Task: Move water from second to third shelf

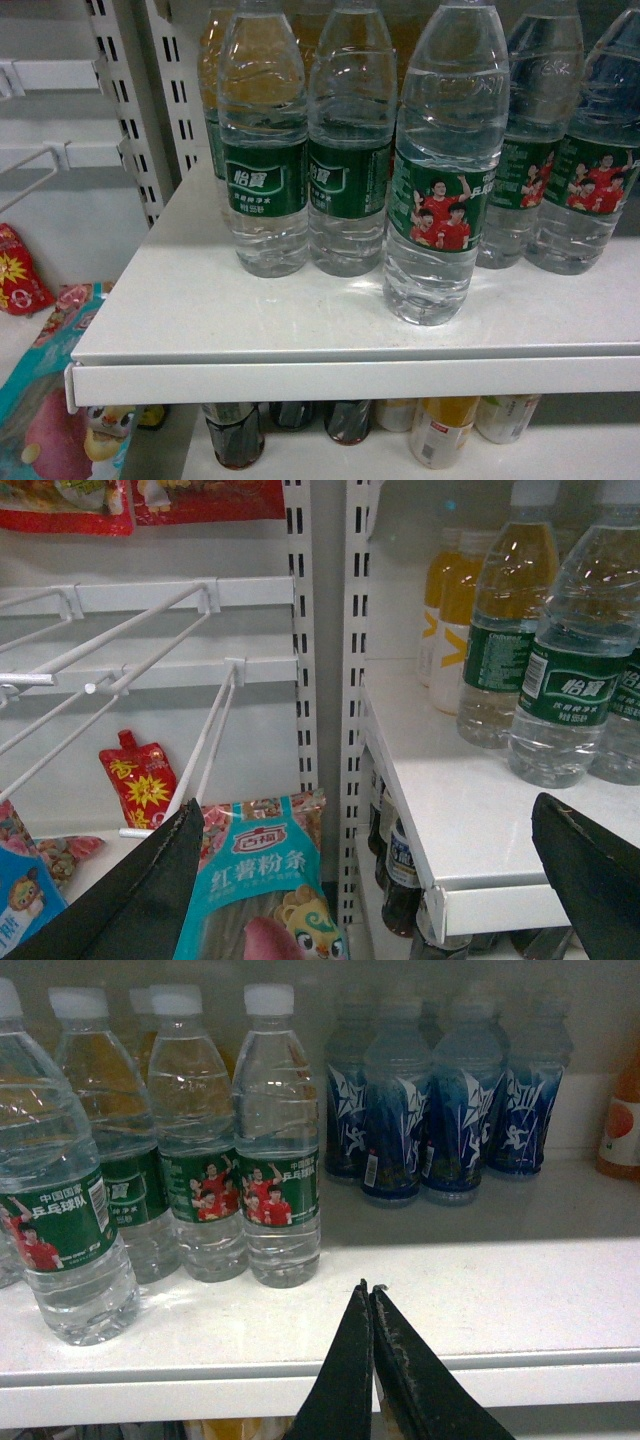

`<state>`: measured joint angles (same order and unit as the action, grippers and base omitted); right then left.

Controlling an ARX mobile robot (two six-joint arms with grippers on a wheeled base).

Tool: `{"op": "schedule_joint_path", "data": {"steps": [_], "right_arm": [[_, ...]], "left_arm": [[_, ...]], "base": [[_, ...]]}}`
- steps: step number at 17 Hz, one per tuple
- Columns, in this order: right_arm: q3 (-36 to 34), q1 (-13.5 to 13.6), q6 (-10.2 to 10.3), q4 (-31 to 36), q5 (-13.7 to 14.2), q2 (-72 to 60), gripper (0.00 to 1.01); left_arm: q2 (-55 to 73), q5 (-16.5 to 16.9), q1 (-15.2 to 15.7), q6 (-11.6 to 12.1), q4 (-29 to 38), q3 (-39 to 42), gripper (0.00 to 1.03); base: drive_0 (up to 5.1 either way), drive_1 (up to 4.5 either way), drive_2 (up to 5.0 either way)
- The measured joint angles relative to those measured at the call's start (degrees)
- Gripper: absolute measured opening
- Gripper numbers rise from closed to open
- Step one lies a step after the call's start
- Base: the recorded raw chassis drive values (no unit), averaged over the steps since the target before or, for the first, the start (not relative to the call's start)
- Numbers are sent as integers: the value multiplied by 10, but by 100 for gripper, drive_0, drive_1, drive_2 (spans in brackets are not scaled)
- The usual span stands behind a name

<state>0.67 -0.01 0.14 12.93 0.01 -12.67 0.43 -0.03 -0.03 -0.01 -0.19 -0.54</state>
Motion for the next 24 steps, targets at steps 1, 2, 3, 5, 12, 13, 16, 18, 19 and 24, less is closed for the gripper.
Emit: {"op": "schedule_joint_path", "data": {"steps": [1,2,3,5,12,13,16,18,19,24], "right_arm": [[0,0,0,-6,0,5,2],[0,0,0,-10,0,7,2],[0,0,0,-12,0,10,2],[0,0,0,-16,0,14,2],[3,0,0,-121,0,124,2],[0,0,0,-137,0,125,2],[0,0,0,-131,0,124,2],[0,0,0,-131,0,124,7],[0,0,0,-131,0,124,20],[0,0,0,-131,0,124,82]], "left_arm": [[0,0,0,0,0,0,98],[0,0,0,0,0,0,98],[0,0,0,0,0,0,98],[0,0,0,0,0,0,98],[0,0,0,0,0,0,98],[0,0,0,0,0,0,98],[0,0,0,0,0,0,98],[0,0,0,0,0,0,98],[0,0,0,0,0,0,98],[0,0,0,0,0,0,98]], "base": [[0,0,0],[0,0,0],[0,0,0],[0,0,0],[0,0,0],[0,0,0],[0,0,0],[0,0,0],[0,0,0],[0,0,0]]}}
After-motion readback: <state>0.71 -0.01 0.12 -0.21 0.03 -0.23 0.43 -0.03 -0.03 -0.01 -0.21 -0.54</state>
